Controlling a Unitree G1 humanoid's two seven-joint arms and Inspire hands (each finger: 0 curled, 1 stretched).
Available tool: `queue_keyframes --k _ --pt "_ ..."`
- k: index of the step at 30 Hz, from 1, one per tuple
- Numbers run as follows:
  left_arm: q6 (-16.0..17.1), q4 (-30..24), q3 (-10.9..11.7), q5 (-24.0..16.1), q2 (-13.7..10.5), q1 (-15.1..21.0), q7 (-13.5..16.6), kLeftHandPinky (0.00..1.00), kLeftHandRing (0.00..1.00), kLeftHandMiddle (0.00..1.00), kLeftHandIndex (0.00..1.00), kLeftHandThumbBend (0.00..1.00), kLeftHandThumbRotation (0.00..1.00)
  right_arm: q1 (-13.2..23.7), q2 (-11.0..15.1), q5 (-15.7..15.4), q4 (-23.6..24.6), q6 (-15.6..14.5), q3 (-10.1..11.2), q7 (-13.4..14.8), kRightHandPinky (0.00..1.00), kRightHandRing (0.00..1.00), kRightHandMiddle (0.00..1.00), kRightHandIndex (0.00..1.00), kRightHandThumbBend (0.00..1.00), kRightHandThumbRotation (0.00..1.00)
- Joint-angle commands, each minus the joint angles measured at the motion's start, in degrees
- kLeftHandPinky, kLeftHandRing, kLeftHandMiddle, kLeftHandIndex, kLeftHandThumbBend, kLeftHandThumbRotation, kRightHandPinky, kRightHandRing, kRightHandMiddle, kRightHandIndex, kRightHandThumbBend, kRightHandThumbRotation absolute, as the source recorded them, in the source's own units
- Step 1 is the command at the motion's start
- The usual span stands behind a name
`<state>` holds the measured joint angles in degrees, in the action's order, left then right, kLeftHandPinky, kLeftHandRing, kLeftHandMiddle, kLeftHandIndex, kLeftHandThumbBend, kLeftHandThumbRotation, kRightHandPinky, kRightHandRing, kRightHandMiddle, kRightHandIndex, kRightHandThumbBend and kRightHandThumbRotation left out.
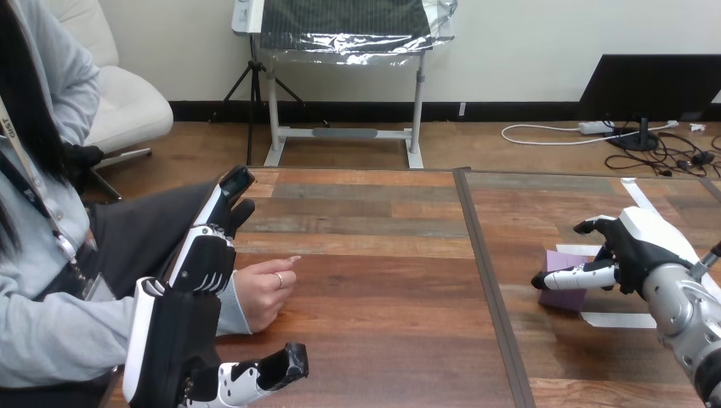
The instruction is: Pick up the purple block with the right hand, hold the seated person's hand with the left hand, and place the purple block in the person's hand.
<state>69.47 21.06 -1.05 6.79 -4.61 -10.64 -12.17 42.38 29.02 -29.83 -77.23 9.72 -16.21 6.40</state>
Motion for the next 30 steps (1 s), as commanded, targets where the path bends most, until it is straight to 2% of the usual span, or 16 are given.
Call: queue_keyframes --k 1,5,7,11,17,25,30 --pt "1.0 0.4 0.3 -0.4 0.6 3.2 0.5 0.95 0.97 0.96 0.9 1.0 0.59 6.1 -0.4 -0.9 2.0 -0.6 -1.0 -0.2 0.36 0.4 0.49 0.85 1.0 0.41" --pt "1.2 0.4 0.5 -0.7 0.8 3.3 0.7 0.95 0.97 0.96 0.9 1.0 0.59 6.2 -0.4 -1.4 1.7 -1.0 -1.5 -0.1 0.4 0.46 0.55 0.84 1.0 0.39" --pt "1.3 0.4 0.6 -0.9 1.0 3.3 0.9 0.95 0.97 0.95 0.9 1.0 0.59 6.3 -0.3 -1.6 1.6 -1.0 -1.7 0.1 0.39 0.45 0.55 0.84 1.0 0.38" --pt "1.2 0.3 0.4 -0.9 1.1 3.2 1.1 0.95 0.97 0.95 0.9 1.0 0.6 6.6 -0.3 -2.2 1.5 -1.6 -2.3 -0.1 0.37 0.43 0.53 0.82 1.0 0.36" --pt "1.1 0.2 0.2 -1.0 1.3 3.1 1.3 0.95 0.97 0.95 0.9 1.0 0.6 7.3 -0.4 -3.6 1.2 -3.0 -3.4 0.0 0.29 0.38 0.48 0.79 1.0 0.33" --pt "1.0 0.0 -0.1 -1.2 1.5 3.1 1.3 0.96 0.97 0.96 0.9 1.0 0.6 8.2 -0.4 -6.1 0.6 -5.3 -5.5 -0.4 0.4 0.55 0.62 0.71 0.99 0.29" --pt "0.9 -0.3 -0.3 -1.1 1.8 2.9 1.3 0.96 0.97 0.95 0.9 1.0 0.59 8.3 -0.4 -6.7 0.1 -6.0 -5.9 -0.7 0.43 0.57 0.64 0.68 0.99 0.26"
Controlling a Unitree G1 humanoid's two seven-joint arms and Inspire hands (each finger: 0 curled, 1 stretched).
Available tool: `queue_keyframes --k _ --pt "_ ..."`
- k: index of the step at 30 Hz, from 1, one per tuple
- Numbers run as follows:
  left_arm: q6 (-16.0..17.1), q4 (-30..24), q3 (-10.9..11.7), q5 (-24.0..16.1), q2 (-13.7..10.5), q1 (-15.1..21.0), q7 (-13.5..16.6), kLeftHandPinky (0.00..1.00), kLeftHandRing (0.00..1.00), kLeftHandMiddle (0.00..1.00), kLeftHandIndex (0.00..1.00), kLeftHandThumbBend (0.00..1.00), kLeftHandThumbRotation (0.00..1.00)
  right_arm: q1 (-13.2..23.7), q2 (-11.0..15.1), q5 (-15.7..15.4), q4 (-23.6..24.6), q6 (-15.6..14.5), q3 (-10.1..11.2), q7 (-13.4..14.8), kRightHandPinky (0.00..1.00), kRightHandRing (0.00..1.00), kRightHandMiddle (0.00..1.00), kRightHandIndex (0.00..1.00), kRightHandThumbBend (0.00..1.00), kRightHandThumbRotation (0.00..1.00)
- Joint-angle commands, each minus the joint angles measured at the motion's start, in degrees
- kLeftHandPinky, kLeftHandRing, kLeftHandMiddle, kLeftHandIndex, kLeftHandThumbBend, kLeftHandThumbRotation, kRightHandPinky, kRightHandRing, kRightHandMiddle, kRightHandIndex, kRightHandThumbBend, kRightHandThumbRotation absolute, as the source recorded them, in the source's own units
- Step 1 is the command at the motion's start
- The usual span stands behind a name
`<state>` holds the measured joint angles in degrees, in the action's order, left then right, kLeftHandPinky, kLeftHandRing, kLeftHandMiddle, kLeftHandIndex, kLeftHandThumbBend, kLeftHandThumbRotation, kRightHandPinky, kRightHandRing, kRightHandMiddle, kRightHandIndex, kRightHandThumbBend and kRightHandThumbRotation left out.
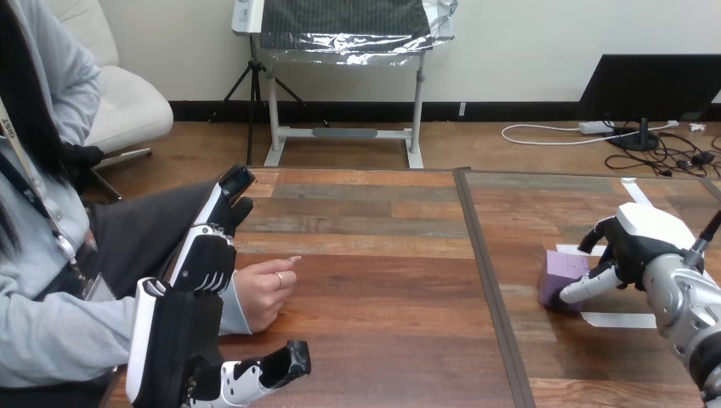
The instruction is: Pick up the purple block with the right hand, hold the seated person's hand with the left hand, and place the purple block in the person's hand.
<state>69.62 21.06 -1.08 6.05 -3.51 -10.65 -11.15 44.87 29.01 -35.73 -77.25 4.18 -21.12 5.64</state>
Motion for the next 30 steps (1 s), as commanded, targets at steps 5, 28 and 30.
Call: queue_keyframes --k 5,28,30 --pt "0.6 -0.7 0.0 -1.2 1.1 2.7 0.6 0.96 0.97 0.96 0.9 1.0 0.59 6.0 -0.4 -1.6 -0.2 -1.6 -1.7 -0.2 0.41 0.54 0.62 0.63 0.99 0.24" --pt "1.6 -1.1 0.4 -4.2 2.4 1.9 3.3 0.94 0.96 0.95 0.9 1.0 0.6 6.3 -0.4 -2.5 -0.6 -4.0 -2.5 -0.9 0.31 0.44 0.54 0.57 0.91 0.02" --pt "1.3 -1.4 0.3 -4.4 2.5 1.7 3.5 0.94 0.96 0.95 0.9 1.0 0.6 6.3 -0.4 -2.4 -0.6 -4.1 -2.4 -1.1 0.3 0.42 0.52 0.56 0.9 0.01"
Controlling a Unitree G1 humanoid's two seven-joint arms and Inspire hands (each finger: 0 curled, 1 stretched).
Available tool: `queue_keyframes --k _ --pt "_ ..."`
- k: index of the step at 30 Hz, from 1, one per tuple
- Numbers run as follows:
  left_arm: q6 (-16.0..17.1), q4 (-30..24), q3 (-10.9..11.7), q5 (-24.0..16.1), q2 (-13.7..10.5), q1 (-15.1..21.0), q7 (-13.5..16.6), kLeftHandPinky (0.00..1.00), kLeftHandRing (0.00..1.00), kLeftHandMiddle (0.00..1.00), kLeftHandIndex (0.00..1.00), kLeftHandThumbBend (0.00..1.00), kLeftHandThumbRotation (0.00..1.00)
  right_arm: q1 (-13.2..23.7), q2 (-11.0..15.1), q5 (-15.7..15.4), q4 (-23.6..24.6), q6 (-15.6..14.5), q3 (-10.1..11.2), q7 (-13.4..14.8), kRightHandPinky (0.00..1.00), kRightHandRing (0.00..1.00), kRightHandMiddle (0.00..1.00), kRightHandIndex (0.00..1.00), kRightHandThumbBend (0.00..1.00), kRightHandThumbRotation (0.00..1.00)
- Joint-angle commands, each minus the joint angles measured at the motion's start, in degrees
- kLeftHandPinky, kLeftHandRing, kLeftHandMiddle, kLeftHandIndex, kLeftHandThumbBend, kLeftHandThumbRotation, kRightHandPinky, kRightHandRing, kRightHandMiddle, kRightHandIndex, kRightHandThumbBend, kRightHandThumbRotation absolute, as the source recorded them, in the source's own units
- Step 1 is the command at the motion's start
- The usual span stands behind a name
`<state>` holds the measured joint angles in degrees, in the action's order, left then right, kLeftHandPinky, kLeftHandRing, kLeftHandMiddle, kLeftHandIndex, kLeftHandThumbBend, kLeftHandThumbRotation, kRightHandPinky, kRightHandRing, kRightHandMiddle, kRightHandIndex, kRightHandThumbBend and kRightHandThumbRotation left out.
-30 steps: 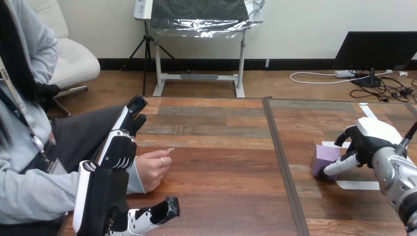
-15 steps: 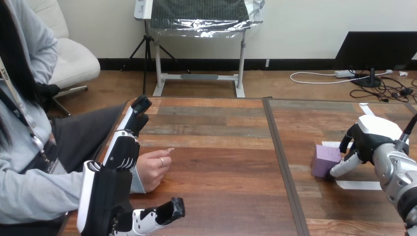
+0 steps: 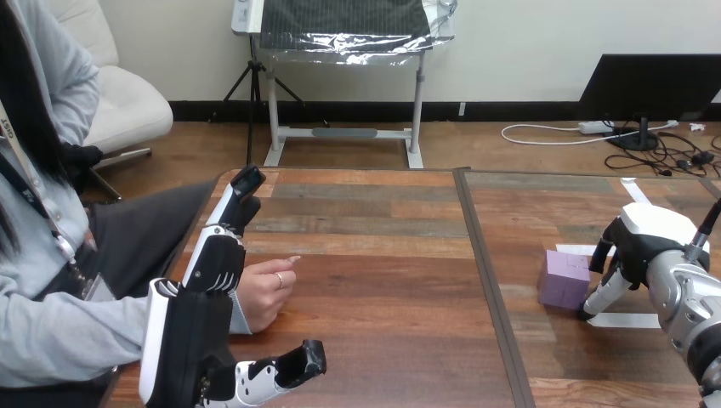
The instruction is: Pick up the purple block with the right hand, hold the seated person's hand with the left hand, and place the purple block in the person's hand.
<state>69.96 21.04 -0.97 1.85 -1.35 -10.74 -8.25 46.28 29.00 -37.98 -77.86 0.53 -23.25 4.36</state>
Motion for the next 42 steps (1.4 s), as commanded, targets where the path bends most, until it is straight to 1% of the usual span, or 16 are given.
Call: queue_keyframes --k 1,4,7,10,14,16,20,26,28,31,32,34,35,40,41,42 --pt "0.9 -1.5 0.2 -0.4 0.3 1.8 0.7 0.94 0.96 0.95 0.9 1.0 0.6 4.9 -0.3 -0.1 0.0 -0.5 -0.2 0.1 0.3 0.42 0.52 0.55 0.9 0.01" --pt "0.4 -1.8 0.2 -0.6 0.4 1.5 0.9 0.94 0.96 0.95 0.9 1.0 0.59 4.7 -0.2 -0.4 0.0 -0.5 -0.5 1.1 0.31 0.42 0.51 0.55 0.89 0.0" --pt "0.5 -1.6 0.1 -0.5 0.2 1.6 0.9 0.94 0.96 0.95 0.9 1.0 0.59 4.6 0.1 -0.1 0.2 0.5 -0.1 2.0 0.31 0.42 0.51 0.54 0.9 0.0" --pt "0.5 -1.5 0.2 -0.5 0.3 1.7 1.1 0.94 0.96 0.95 0.9 1.0 0.59 4.4 0.1 1.0 0.3 0.7 0.9 2.4 0.33 0.44 0.53 0.54 0.89 0.0" --pt "0.1 -1.5 0.0 -0.3 0.1 1.7 1.1 0.94 0.96 0.95 0.9 1.0 0.59 4.1 0.5 2.2 0.5 2.3 2.2 3.2 0.35 0.47 0.54 0.54 0.89 0.0" --pt "-0.1 -1.5 0.0 -0.4 0.1 1.7 1.1 0.94 0.96 0.95 0.9 1.0 0.58 4.1 0.6 2.6 0.5 2.5 2.5 3.2 0.36 0.48 0.55 0.53 0.89 0.0" --pt "0.0 -1.4 0.1 -0.4 0.3 1.8 1.5 0.94 0.96 0.94 0.9 1.0 0.58 4.0 0.8 2.9 0.6 3.1 2.8 4.1 0.38 0.49 0.55 0.52 0.88 0.0" --pt "0.6 -0.6 0.2 -0.5 0.3 2.4 1.7 0.92 0.95 0.94 0.9 1.0 0.57 4.0 1.1 3.4 0.7 4.0 3.2 4.7 0.35 0.44 0.51 0.51 0.87 0.0" --pt "1.0 -0.2 0.4 -0.6 0.2 2.7 1.7 0.91 0.94 0.94 0.89 1.0 0.57 4.0 1.2 3.3 0.8 4.6 3.1 5.0 0.36 0.45 0.52 0.5 0.87 0.0" --pt "0.9 0.0 0.4 -0.6 0.2 2.9 1.7 0.9 0.93 0.94 0.89 1.0 0.57 4.3 1.2 3.4 0.8 4.1 3.3 4.4 0.36 0.46 0.53 0.5 0.87 0.0" --pt "1.2 0.2 0.6 -0.9 0.3 3.1 1.8 0.9 0.93 0.93 0.89 1.0 0.56 4.3 1.2 3.6 0.9 4.5 3.4 4.5 0.36 0.46 0.53 0.5 0.87 0.0" --pt "1.7 0.6 1.0 -1.3 0.3 3.5 2.0 0.89 0.93 0.93 0.89 1.0 0.57 4.2 1.2 3.7 1.0 4.9 3.6 4.8 0.35 0.46 0.53 0.51 0.89 0.0" --pt "1.6 0.7 0.9 -1.2 0.3 3.5 1.9 0.88 0.92 0.93 0.89 1.0 0.57 4.3 1.2 3.6 0.9 4.6 3.4 4.4 0.35 0.45 0.53 0.51 0.9 0.0" --pt "1.5 1.1 0.6 -0.7 -0.1 4.0 1.8 0.87 0.91 0.92 0.88 1.0 0.56 4.7 1.3 3.0 0.7 4.0 3.0 3.3 0.37 0.48 0.54 0.56 0.93 0.07" --pt "1.5 1.2 0.9 -1.3 0.0 4.0 2.0 0.87 0.91 0.92 0.88 1.0 0.56 4.8 1.3 2.8 0.7 3.7 2.8 3.1 0.37 0.48 0.54 0.56 0.93 0.08" --pt "1.5 1.2 1.1 -1.6 0.1 4.1 2.2 0.87 0.91 0.92 0.89 1.0 0.57 4.9 1.3 2.7 0.7 3.5 2.7 3.0 0.35 0.45 0.51 0.55 0.94 0.12"
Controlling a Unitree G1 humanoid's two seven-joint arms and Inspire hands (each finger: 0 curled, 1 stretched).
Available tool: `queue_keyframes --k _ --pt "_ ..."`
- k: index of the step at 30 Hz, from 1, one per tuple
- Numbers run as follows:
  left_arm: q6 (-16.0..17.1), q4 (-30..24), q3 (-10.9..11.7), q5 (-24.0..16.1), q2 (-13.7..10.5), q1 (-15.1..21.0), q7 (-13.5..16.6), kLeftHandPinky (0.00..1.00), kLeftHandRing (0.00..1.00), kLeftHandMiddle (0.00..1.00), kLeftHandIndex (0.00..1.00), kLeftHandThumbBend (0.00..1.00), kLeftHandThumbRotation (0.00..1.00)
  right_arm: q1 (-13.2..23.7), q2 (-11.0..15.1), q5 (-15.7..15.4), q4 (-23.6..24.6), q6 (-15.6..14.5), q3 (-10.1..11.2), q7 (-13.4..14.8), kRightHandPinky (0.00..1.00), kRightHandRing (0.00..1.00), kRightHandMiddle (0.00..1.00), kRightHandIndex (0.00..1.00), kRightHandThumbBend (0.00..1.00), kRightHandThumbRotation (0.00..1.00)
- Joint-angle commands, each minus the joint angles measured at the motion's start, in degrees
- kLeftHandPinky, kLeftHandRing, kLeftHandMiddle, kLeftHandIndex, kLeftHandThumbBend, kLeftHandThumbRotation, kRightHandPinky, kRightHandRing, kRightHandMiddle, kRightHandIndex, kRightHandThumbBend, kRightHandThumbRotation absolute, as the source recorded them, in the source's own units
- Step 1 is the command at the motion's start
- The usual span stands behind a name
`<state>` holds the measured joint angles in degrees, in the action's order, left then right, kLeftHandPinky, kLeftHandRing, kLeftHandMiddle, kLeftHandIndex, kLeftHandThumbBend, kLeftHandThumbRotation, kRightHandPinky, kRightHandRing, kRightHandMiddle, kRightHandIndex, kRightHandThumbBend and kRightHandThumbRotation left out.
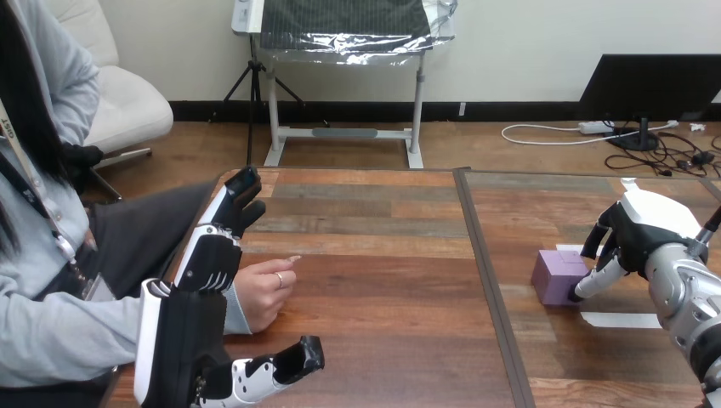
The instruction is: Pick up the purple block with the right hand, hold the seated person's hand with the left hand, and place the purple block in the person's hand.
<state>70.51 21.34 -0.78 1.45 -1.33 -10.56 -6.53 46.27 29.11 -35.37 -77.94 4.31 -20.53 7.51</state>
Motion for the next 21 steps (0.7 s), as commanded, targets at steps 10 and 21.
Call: queue_keyframes --k 10,21 --pt "1.0 1.4 0.9 -1.1 -0.2 4.4 0.7 0.87 0.92 0.92 0.89 1.0 0.56 5.6 1.5 0.0 1.2 -0.1 -0.1 -2.2 0.35 0.47 0.54 0.69 1.0 0.35" --pt "1.7 2.6 0.7 -0.6 -0.5 5.0 0.6 0.87 0.92 0.92 0.88 1.0 0.56 5.9 2.6 -0.5 2.1 3.8 -0.7 -4.8 0.43 0.54 0.61 0.87 1.0 0.48"
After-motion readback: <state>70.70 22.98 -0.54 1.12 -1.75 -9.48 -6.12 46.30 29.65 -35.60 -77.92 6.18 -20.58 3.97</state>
